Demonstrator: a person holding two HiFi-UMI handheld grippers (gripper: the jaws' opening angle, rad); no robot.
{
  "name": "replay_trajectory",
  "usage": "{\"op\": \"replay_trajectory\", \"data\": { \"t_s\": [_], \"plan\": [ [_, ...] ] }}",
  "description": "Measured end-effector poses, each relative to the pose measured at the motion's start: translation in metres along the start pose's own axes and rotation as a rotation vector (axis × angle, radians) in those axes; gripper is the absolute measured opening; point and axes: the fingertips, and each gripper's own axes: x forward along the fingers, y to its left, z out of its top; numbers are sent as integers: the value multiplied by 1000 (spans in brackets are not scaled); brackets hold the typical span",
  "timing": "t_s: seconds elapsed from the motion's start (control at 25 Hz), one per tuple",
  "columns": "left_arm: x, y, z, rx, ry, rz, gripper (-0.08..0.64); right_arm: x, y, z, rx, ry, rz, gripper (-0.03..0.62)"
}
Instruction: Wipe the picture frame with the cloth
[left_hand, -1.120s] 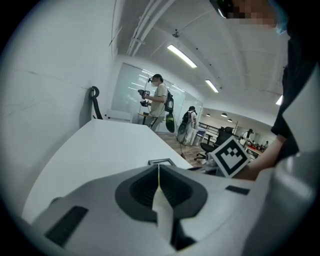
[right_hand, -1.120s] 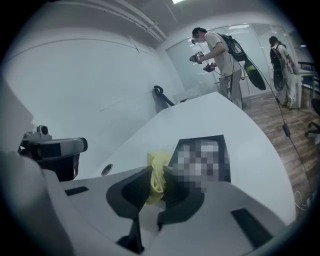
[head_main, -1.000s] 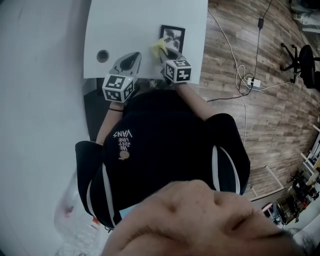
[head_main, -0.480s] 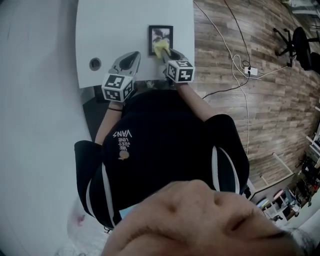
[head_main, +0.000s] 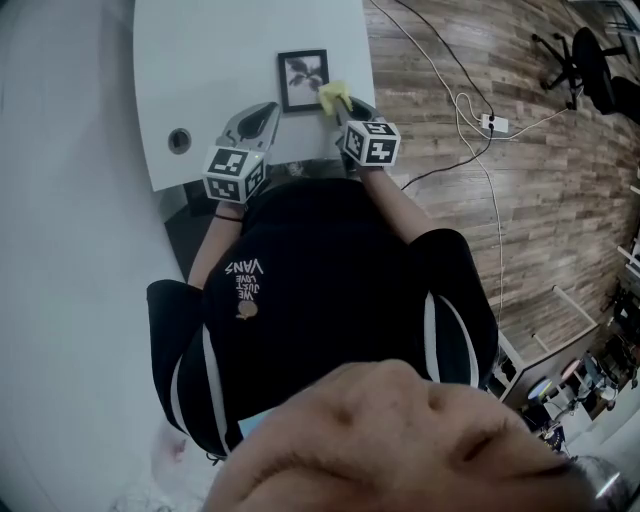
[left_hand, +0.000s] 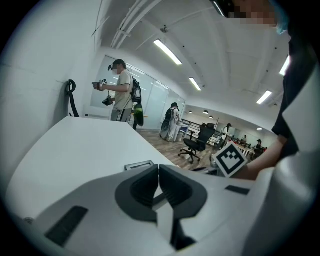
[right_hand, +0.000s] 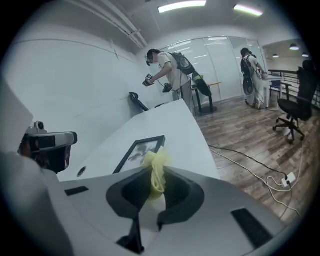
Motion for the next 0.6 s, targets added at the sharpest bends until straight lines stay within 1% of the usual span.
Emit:
{"op": "replay_trajectory", "data": {
  "t_s": [0.28,0.6],
  "plan": [
    [3,1,3,4,-4,-3,17,-6,-7,5,19,-18,-16,48],
    [4,-1,11,7,-21,5,17,-13,4,23,24,-57,30,48]
  ]
}}
